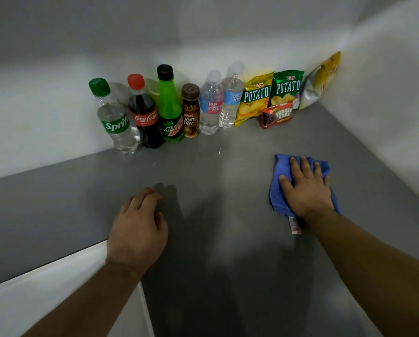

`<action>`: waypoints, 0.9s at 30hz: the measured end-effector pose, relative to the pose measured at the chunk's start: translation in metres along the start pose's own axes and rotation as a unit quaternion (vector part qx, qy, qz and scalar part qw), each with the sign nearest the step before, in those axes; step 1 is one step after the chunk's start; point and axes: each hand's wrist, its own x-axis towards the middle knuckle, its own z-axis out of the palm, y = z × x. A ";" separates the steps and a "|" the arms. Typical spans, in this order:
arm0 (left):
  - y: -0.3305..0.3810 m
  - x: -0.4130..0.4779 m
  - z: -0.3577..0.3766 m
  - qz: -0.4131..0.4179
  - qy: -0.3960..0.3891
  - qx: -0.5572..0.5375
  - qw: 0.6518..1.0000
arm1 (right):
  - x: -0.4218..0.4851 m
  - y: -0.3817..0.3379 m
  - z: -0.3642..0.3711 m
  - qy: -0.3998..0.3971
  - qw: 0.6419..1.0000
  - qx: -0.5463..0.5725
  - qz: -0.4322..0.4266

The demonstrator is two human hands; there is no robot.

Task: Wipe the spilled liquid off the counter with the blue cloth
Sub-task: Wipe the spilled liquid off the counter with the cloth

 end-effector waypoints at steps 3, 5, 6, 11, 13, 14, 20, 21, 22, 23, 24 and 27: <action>-0.006 0.002 -0.003 0.003 0.000 -0.004 1.000 | 0.027 -0.047 0.003 -0.005 0.999 -0.015 -0.051; -0.009 0.002 -0.006 0.006 0.003 -0.005 1.000 | 0.037 -0.079 0.006 -0.011 0.996 -0.022 -0.080; -0.010 0.002 -0.008 0.006 0.004 -0.006 1.000 | 0.039 -0.095 0.007 -0.013 0.995 -0.025 -0.096; -0.019 -0.001 -0.019 -0.017 0.000 -0.021 1.000 | 0.010 -0.185 0.016 -0.024 0.978 -0.022 -0.204; -0.023 -0.002 -0.022 -0.033 -0.005 -0.029 0.999 | -0.012 -0.217 0.023 -0.024 0.965 -0.028 -0.261; -0.026 -0.004 -0.023 -0.043 -0.008 -0.033 0.999 | -0.023 -0.230 0.027 -0.023 0.956 -0.028 -0.290; -0.039 -0.010 -0.030 -0.047 -0.014 -0.043 0.998 | -0.075 -0.240 0.040 -0.009 0.928 0.010 -0.373; -0.038 -0.012 -0.030 -0.037 -0.008 -0.044 0.998 | -0.086 -0.235 0.041 -0.010 0.926 0.011 -0.377; -0.037 -0.015 -0.031 -0.031 -0.001 -0.046 0.998 | -0.098 -0.229 0.042 -0.017 0.925 0.009 -0.380; -0.036 -0.018 -0.031 -0.026 0.010 -0.047 0.999 | -0.111 -0.222 0.044 -0.024 0.924 0.004 -0.381; -0.034 -0.022 -0.032 -0.022 0.021 -0.046 0.998 | -0.125 -0.215 0.046 -0.028 0.924 0.000 -0.380; -0.027 -0.039 -0.033 -0.001 0.030 -0.048 0.998 | -0.169 -0.188 0.051 -0.042 0.930 0.019 -0.365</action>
